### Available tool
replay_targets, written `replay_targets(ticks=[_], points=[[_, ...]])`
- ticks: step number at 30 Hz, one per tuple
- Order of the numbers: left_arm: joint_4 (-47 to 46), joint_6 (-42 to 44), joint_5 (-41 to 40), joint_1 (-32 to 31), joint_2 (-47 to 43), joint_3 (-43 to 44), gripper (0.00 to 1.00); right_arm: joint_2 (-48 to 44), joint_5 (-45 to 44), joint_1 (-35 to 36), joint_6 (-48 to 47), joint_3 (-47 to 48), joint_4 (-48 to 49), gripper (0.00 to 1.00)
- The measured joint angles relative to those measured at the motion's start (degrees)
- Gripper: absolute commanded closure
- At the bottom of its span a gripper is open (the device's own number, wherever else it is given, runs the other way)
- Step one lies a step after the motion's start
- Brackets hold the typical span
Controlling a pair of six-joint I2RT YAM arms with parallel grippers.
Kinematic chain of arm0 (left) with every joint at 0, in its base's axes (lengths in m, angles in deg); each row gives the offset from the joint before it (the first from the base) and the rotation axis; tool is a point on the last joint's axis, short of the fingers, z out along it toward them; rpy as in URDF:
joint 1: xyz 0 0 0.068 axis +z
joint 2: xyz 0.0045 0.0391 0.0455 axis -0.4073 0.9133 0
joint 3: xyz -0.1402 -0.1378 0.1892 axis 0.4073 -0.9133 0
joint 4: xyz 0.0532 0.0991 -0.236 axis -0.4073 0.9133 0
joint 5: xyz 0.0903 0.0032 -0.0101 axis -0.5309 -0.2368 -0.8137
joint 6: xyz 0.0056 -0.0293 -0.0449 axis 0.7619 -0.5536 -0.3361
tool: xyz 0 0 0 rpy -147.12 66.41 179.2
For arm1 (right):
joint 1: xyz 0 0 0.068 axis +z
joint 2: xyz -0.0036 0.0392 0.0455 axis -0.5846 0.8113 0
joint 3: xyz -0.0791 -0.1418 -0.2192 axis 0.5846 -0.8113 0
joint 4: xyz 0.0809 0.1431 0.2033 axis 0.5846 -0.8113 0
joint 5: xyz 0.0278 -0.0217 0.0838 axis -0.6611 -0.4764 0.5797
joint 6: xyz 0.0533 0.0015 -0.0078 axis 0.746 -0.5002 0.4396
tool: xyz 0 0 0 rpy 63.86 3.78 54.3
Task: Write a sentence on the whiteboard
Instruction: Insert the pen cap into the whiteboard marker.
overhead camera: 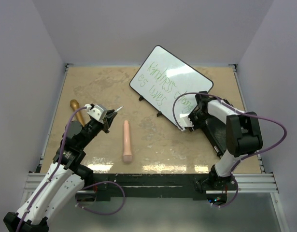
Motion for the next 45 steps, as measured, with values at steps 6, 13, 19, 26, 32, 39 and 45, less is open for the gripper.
replay_targets(ticks=[6, 13, 19, 26, 32, 39, 45], points=[[0.00, 0.00, 0.00, 0.00, -0.02, 0.00, 1.00, 1.01, -1.62, 0.37, -0.09, 0.04, 0.31, 0.66], [0.00, 0.00, 0.04, 0.00, 0.09, 0.00, 1.00, 0.98, -2.03, 0.74, -0.39, -0.11, -0.11, 0.61], [0.00, -0.02, 0.31, 0.00, 0.55, 0.00, 1.00, 0.72, 0.76, 0.74, 0.61, -0.13, -1.92, 0.60], [-0.02, 0.00, 0.85, 0.00, 0.94, 0.00, 1.00, 1.07, 2.29, 0.96, 4.07, -0.13, -3.32, 0.65], [-0.11, -1.25, 2.60, 0.00, 1.81, 0.00, 1.00, 1.03, 1.81, 1.11, 7.63, -0.57, -2.86, 0.96], [-6.73, -11.63, 11.87, 0.07, 4.50, -2.86, 1.00, -0.24, 2.54, 1.09, 10.49, -1.57, -1.42, 1.00], [-16.22, -23.52, 14.23, -4.74, 7.76, -9.05, 1.00, -2.45, 7.26, 1.11, 15.13, -4.13, -0.31, 1.00]])
